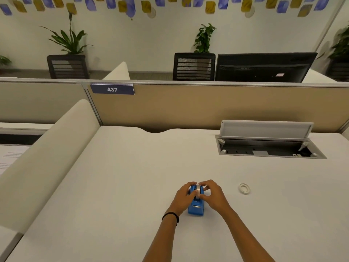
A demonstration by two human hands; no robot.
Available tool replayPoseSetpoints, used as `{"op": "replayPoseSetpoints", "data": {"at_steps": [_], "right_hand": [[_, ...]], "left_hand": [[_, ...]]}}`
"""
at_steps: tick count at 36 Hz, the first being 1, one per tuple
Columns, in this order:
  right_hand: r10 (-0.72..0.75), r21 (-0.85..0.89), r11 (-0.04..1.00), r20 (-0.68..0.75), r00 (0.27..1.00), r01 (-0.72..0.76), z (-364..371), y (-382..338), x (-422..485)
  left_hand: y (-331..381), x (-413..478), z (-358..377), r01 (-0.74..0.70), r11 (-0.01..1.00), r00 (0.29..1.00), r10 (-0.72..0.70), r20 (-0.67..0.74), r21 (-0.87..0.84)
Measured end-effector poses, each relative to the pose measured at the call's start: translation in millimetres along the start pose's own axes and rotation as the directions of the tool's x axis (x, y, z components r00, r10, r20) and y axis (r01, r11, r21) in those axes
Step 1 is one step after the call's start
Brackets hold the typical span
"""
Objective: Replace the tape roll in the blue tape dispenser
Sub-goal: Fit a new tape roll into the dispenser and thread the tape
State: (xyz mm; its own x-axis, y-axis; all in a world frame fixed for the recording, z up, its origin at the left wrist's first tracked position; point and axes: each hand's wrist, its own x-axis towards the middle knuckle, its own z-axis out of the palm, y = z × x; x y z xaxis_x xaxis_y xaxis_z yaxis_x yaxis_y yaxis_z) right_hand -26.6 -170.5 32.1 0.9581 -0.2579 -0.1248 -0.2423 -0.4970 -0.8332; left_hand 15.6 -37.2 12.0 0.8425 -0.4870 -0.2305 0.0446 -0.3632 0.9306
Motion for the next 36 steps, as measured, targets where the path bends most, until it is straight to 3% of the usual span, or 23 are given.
{"op": "replayPoseSetpoints", "data": {"at_steps": [36], "right_hand": [[-0.037,-0.057,0.998,0.031,0.999,0.039,-7,-1,0]], "left_hand": [[12,-10,-1,0.000,1.000,1.000,-0.001,-0.004,-0.011]]}}
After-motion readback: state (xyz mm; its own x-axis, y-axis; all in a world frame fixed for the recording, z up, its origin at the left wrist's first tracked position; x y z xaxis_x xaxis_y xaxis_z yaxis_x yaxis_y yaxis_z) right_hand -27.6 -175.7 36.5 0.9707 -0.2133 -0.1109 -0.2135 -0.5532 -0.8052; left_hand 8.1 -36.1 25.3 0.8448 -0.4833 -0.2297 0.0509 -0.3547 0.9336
